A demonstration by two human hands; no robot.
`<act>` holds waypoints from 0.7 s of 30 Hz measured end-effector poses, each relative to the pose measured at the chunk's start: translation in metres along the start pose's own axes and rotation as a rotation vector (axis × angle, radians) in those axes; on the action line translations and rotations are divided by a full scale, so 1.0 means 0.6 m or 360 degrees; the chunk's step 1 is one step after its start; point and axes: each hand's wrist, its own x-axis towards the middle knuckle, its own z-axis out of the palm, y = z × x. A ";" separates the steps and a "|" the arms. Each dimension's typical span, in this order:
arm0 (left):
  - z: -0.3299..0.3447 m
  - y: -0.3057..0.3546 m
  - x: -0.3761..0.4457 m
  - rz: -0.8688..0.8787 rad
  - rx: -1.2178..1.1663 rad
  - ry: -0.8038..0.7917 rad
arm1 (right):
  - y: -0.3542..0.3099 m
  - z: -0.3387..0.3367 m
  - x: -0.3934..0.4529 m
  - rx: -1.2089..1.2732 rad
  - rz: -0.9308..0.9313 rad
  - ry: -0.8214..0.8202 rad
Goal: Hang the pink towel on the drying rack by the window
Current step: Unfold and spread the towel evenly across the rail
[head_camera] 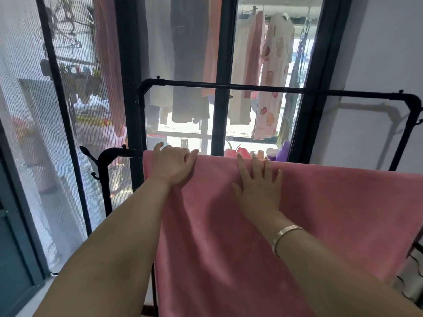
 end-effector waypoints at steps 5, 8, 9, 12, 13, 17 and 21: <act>0.006 0.026 -0.027 -0.0212 -0.0026 0.0064 | -0.008 0.003 -0.002 -0.0013 -0.0021 -0.0038; 0.009 0.060 -0.060 -0.0186 -0.0003 0.0260 | -0.018 0.006 -0.003 -0.0007 -0.0043 -0.0065; 0.011 0.067 -0.069 -0.0162 -0.0020 0.0241 | -0.020 0.007 -0.002 -0.0001 -0.0062 -0.0087; 0.013 0.069 -0.077 -0.0166 -0.0040 0.0127 | -0.012 0.005 0.004 0.0035 -0.0152 -0.0107; 0.014 0.066 -0.076 -0.0151 -0.0034 0.0092 | -0.003 0.004 0.006 0.0048 -0.0160 -0.0106; 0.015 0.058 -0.068 -0.0096 -0.0034 0.0040 | 0.048 0.001 0.010 0.0039 -0.0061 -0.0096; 0.011 0.059 -0.061 -0.0112 -0.0022 -0.0025 | 0.080 -0.004 -0.006 -0.0073 -0.0176 -0.0091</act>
